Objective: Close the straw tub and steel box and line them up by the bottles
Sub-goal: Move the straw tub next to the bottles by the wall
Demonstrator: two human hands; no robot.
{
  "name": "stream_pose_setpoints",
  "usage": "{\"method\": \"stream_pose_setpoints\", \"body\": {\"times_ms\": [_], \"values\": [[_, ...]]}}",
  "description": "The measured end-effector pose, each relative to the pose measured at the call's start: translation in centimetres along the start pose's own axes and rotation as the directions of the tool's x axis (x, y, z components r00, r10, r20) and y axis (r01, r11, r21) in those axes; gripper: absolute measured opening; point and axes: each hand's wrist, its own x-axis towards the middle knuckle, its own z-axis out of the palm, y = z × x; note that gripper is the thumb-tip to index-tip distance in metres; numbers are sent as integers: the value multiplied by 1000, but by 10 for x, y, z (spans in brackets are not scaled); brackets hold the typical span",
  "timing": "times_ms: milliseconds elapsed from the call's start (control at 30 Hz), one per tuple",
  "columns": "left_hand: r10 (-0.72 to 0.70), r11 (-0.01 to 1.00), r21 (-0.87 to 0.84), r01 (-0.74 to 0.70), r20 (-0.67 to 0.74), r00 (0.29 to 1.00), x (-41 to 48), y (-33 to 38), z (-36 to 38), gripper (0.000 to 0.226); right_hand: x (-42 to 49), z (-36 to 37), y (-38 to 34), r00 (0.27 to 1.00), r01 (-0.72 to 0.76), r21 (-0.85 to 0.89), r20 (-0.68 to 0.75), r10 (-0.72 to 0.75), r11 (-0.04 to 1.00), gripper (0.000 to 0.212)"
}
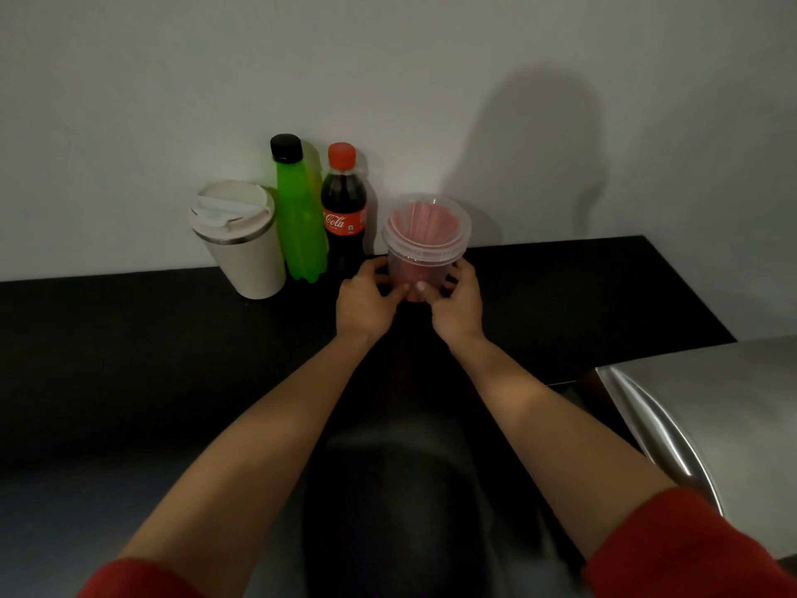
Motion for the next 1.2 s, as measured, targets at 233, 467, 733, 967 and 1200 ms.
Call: {"method": "stream_pose_setpoints", "body": {"times_ms": [233, 467, 733, 967, 1200], "values": [[-40, 999, -21, 40, 7, 999, 8, -1, 3, 54, 8, 2, 0, 1000, -18, 28, 9, 18, 999, 65], [-31, 999, -40, 32, 33, 999, 12, -3, 5, 56, 7, 1, 4, 1000, -12, 59, 4, 12, 998, 65], [-25, 999, -31, 27, 54, 998, 13, -2, 6, 56, 8, 2, 5, 1000, -22, 51, -2, 22, 998, 63], [-24, 999, -42, 27, 57, 998, 12, -2, 6, 61, 7, 2, 5, 1000, -30, 53, 4, 30, 998, 64], [-22, 999, -28, 24, 55, 998, 12, -2, 4, 60, 5, 1, 4, 999, -15, 39, 36, 13, 999, 61]]}}
